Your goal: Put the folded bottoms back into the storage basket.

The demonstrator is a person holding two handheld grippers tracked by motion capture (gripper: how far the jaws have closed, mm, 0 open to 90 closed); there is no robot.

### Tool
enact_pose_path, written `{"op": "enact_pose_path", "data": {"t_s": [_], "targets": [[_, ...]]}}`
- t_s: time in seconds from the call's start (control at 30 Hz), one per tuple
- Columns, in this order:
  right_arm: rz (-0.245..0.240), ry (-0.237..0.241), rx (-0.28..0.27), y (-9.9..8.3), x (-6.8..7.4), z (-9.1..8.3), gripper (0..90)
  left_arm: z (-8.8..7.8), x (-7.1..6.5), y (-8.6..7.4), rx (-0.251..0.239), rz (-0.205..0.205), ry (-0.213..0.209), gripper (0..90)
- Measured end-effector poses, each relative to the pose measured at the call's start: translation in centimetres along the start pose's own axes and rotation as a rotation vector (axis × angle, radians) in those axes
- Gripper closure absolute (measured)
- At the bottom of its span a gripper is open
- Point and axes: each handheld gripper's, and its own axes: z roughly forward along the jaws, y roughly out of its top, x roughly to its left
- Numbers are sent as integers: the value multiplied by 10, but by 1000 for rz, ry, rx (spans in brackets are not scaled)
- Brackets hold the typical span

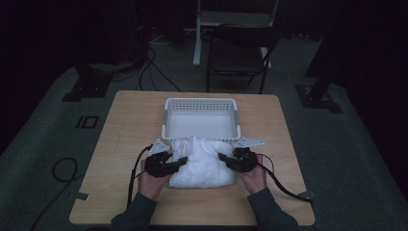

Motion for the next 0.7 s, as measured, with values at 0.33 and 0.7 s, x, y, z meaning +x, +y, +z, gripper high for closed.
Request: {"op": "enact_pose_path", "data": {"t_s": [0.33, 0.7], "targets": [[-22, -7, -14, 10, 4, -6, 700, -9, -2, 8, -19, 2, -1, 588], [-42, -24, -33, 22, 6, -15, 700, -17, -3, 18, -41, -4, -3, 589]]}}
